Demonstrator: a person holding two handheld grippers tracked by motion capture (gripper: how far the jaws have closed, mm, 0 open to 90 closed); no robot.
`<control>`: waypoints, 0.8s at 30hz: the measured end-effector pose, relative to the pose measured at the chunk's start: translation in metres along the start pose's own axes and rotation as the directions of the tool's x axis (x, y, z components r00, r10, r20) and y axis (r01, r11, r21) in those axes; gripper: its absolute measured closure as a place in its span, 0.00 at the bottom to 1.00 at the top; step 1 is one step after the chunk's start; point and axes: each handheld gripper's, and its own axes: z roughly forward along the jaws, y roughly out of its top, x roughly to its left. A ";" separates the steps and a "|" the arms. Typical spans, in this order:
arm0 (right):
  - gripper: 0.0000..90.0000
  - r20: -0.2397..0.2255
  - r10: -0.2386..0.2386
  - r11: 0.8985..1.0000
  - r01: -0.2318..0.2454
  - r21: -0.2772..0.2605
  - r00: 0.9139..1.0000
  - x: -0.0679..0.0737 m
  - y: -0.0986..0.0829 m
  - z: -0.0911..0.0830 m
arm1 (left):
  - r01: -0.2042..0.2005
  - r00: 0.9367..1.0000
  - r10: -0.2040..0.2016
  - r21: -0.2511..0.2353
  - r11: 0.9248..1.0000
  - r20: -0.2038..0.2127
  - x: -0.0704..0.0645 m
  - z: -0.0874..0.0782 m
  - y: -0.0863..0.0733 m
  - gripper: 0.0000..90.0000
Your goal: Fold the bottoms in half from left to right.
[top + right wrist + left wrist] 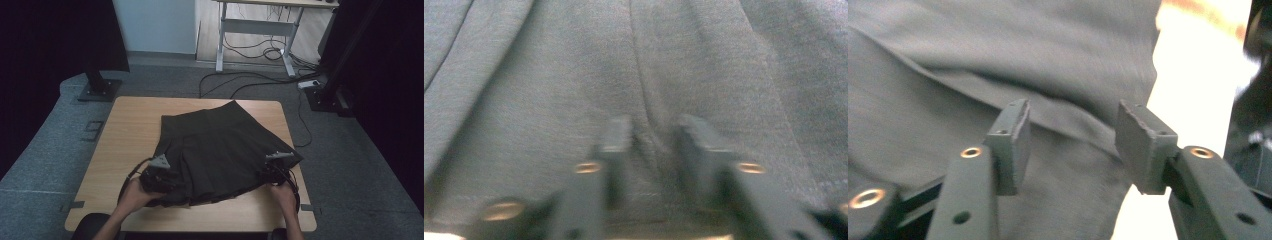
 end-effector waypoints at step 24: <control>0.22 0.076 -0.043 0.996 0.049 -0.074 0.996 0.032 0.047 0.059 | 0.129 0.925 -0.103 0.046 0.991 -0.365 0.112 0.048 -0.009 0.63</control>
